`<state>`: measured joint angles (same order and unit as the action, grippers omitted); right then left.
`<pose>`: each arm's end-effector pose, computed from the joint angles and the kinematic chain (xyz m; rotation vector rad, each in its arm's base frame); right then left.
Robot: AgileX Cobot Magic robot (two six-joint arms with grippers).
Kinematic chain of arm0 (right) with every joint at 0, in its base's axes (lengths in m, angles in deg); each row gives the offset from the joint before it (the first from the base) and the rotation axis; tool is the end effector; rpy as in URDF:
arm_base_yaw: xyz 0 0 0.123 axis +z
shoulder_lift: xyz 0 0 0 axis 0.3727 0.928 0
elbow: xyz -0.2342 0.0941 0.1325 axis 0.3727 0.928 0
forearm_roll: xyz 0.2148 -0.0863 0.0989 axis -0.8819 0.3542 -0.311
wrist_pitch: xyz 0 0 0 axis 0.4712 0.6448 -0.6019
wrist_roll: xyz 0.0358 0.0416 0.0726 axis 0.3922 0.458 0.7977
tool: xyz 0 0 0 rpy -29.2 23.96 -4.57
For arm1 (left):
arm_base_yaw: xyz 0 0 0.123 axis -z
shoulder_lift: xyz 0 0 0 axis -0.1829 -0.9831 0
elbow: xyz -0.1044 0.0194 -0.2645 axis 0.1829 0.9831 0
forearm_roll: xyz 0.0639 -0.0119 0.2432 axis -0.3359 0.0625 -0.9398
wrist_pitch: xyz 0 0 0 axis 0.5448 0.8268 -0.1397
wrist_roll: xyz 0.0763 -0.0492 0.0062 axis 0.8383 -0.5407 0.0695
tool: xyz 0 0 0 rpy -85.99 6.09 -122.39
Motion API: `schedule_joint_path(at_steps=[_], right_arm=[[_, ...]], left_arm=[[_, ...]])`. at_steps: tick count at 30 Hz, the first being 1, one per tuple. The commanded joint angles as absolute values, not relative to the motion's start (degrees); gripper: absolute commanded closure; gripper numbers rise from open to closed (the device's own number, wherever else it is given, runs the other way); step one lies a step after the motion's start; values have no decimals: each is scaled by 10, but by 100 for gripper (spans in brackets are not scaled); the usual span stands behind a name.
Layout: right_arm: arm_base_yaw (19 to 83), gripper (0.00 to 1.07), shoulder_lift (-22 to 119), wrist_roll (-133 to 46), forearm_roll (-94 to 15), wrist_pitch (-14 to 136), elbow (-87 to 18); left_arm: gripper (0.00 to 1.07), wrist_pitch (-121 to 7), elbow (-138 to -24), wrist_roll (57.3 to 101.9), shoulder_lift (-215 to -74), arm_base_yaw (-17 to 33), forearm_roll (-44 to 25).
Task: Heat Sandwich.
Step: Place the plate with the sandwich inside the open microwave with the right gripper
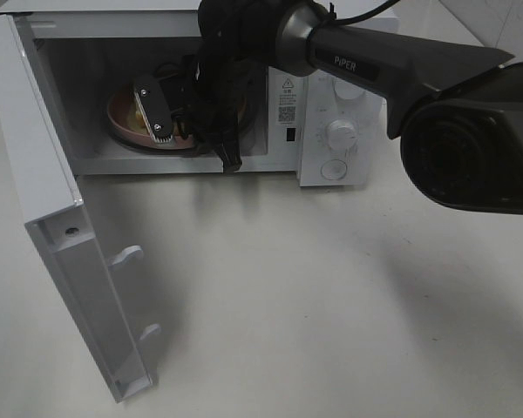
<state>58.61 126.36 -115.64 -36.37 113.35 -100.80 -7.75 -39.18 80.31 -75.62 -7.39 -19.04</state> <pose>0.4494 0.3310 0.1613 -2.1800 1.3937 -0.3271 -0.0049 -0.0068 0.2771 0.1379 2.0229 -0.0919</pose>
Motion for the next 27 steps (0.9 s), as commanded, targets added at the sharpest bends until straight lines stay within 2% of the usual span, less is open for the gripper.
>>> schedule_joint_path(at_steps=[1,2,3,5,7,11,20,27], right_arm=[[587,63,1265,-1151,-373,1138,-1010],[587,63,1265,-1151,-373,1138,-1010],[587,57,1264,-1152,-372,1142,-1005],[587,52,1260,-1154,-371,1140,-993],[587,50,1257,-1155,-371,1135,-987],[587,41,1218,-1170,-373,1084,-919],[587,31,1151,-1187,-388,1038,-821],[587,31,1106,-1186,-388,1005,-759]], left_arm=[[9,-82,-391,801,-744,-76,-192],[9,-82,-391,801,-744,-76,-192],[9,-82,-391,801,-744,-76,-192],[9,-82,-391,801,-744,-76,-192],[9,-82,-391,801,-744,-76,-192],[9,-82,-391,801,-744,-76,-192],[9,-82,-391,801,-744,-76,-192],[9,-82,-391,801,-744,-76,-192]])
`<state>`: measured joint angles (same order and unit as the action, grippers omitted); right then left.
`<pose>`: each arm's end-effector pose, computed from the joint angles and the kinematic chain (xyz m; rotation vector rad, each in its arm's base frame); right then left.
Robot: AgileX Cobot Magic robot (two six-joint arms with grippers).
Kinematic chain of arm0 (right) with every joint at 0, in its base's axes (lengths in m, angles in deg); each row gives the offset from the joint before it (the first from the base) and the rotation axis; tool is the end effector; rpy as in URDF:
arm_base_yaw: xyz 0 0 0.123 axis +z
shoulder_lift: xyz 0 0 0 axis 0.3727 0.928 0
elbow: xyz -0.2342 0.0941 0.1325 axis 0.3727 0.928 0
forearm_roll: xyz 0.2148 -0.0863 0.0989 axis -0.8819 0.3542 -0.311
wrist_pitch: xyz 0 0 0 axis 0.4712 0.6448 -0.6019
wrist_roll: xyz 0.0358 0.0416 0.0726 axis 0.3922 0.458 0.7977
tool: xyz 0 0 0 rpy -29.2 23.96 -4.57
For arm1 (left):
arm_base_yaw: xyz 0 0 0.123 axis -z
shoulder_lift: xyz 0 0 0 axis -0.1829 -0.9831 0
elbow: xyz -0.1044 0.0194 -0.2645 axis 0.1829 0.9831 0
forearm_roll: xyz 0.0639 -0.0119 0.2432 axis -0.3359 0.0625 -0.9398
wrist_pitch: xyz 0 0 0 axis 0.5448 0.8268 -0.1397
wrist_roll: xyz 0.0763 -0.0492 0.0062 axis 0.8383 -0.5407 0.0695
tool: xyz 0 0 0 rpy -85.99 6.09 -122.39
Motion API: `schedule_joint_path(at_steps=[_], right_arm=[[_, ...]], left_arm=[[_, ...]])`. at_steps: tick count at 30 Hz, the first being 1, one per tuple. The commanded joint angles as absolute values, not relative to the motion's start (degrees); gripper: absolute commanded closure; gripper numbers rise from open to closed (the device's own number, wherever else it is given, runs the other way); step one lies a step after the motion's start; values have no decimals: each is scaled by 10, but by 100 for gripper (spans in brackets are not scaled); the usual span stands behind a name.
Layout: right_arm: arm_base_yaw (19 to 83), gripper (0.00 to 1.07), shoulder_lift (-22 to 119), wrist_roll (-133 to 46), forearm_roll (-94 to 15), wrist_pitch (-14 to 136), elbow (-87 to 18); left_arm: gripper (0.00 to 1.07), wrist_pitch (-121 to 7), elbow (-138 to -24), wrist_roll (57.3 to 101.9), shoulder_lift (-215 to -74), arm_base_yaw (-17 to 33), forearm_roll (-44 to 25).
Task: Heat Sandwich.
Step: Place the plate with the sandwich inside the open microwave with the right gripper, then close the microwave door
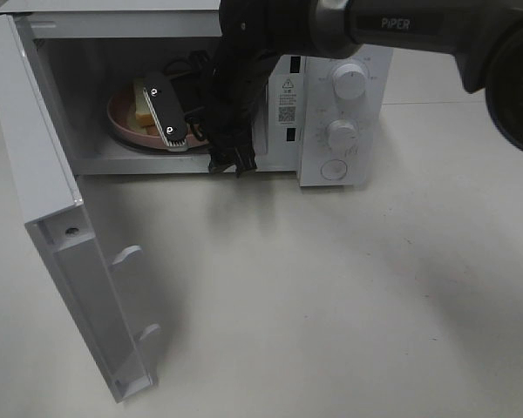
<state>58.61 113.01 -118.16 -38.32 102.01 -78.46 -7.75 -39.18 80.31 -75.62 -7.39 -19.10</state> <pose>0.4179 0.3107 0.1800 -2.1648 1.3354 -0.3176 -0.0048 -0.0067 0.2770 0.1379 2.0229 -0.0907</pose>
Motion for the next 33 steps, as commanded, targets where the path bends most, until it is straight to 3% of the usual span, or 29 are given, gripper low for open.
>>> schedule_joint_path(at_steps=[1,33], right_arm=[[587,31,1093,-1186,-388,997,-739],[587,31,825,-1152,-399,910,-403]], left_arm=[[9,-82,-391,801,-744,-76,-192],[9,-82,-391,801,-744,-76,-192]])
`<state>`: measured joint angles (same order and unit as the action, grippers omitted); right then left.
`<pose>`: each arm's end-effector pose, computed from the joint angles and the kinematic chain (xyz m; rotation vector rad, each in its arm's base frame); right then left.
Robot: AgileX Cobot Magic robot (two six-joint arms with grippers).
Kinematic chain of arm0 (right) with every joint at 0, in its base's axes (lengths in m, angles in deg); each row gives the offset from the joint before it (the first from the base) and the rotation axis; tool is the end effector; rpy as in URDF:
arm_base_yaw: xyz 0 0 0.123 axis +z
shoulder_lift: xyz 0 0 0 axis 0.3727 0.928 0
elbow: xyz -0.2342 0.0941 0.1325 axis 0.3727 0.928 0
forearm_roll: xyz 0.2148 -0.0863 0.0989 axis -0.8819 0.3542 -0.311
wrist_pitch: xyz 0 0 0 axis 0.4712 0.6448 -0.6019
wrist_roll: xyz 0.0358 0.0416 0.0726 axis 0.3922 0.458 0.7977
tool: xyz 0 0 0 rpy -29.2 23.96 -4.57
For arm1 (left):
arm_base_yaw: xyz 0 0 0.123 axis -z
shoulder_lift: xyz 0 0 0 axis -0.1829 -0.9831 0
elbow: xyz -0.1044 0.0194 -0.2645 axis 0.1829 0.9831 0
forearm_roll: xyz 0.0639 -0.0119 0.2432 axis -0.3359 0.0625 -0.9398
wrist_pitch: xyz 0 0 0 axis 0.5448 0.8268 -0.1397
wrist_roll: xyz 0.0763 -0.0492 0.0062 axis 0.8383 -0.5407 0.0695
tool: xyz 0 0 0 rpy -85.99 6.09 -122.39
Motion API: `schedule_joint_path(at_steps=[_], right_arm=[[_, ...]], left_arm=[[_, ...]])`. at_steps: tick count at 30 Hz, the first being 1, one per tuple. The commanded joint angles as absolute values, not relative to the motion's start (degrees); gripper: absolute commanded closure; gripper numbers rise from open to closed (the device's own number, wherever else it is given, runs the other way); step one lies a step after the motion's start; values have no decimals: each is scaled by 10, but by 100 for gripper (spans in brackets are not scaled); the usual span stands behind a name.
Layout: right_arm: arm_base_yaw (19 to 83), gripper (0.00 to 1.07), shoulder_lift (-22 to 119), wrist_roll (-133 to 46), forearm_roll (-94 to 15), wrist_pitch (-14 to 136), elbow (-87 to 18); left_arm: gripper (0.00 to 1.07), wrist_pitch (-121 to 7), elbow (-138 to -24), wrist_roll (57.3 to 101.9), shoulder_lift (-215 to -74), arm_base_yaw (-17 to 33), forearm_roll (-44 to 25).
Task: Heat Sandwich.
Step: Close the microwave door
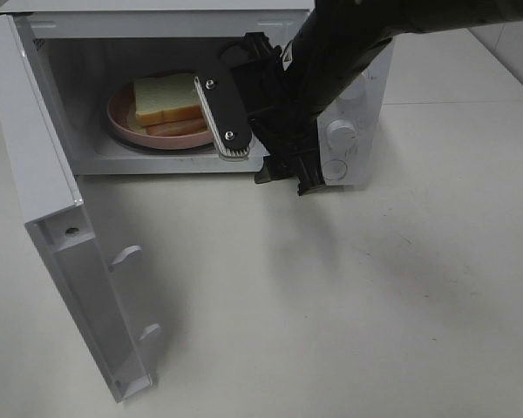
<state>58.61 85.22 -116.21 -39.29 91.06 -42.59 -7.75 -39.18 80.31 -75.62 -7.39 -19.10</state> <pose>0.3248 0.2424 0.2306 -2.0889 1.3530 -0.3051 -0.0048 -0.0067 0.2770 0.1379 2.0229 -0.0907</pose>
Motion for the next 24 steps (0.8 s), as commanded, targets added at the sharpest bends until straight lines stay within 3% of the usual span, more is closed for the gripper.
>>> schedule_joint_path(at_steps=[1,16,24], right_arm=[[587,31,815,-1152,-399,909,-392],[587,31,691,-1085,-401,924,-267],[587,31,610,-963,-399,928,-195]], left_arm=[[9,-82,-391,801,-744,-76,-192],[9,-82,-391,801,-744,-76,-192],[9,-82,-391,801,-744,-76,-192]])
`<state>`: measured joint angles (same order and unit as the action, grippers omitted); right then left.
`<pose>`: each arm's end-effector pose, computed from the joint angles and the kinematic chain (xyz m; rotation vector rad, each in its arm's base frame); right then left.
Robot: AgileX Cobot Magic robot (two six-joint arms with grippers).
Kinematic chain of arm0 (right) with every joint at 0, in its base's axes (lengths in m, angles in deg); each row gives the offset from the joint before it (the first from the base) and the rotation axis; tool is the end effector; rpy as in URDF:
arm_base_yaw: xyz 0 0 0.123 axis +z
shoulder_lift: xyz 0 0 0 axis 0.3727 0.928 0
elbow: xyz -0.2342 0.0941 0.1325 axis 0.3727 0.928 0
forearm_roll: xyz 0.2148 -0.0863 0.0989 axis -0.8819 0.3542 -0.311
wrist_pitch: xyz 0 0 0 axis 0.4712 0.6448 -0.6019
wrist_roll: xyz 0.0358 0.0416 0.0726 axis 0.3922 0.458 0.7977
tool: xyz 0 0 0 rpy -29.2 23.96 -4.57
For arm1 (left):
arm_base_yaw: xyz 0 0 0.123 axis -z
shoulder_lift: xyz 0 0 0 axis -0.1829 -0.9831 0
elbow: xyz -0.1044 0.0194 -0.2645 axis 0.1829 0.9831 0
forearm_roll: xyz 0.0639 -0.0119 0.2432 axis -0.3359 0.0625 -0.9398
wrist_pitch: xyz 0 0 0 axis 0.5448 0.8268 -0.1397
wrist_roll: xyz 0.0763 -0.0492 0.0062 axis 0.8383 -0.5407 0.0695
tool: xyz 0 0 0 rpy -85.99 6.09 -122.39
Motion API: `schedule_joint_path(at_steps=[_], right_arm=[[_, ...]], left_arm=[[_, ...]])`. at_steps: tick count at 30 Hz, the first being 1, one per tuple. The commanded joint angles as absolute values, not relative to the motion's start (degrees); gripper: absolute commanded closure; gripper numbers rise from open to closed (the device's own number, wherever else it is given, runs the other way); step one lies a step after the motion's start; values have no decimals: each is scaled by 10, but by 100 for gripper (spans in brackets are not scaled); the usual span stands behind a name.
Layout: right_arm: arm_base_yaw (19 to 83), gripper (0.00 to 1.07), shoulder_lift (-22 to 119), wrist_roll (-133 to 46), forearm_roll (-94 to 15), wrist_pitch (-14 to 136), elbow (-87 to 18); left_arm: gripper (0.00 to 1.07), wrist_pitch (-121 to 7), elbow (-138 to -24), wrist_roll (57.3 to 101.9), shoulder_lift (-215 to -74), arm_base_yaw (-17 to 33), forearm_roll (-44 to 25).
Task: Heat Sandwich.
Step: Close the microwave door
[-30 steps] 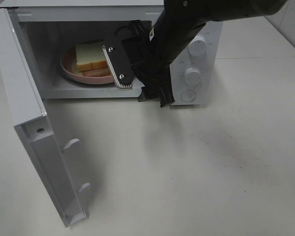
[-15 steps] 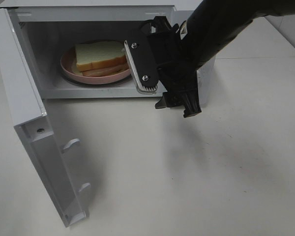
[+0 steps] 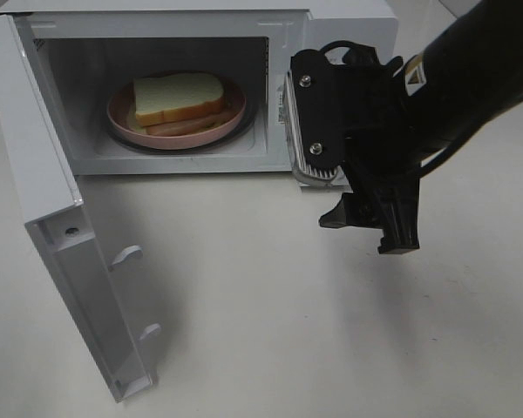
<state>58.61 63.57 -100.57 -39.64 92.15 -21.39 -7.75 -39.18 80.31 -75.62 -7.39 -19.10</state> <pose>0.2406 0.1799 0.2543 -1.8778 1.6255 -0.1808 -0.0048 -0.0067 0.2770 0.1379 2.0229 -0.0907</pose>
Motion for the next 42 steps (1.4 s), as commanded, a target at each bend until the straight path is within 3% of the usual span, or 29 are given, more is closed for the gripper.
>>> schedule_joint_path(at_steps=[1,9,24,42], right_arm=[[587,31,610,-963,-399,928,-195],[587,31,527,-826,-399,999,-144],[587,31,396,-548,-399,1134,-139],[587,31,272,-444,-347,1317,-139]], left_arm=[[9,-82,-391,801,-744,-76,-192],[9,-82,-391,801,-744,-76,-192],[9,-82,-391,801,-744,-76,-192],[9,-82,-391,801,-744,-76,-192]])
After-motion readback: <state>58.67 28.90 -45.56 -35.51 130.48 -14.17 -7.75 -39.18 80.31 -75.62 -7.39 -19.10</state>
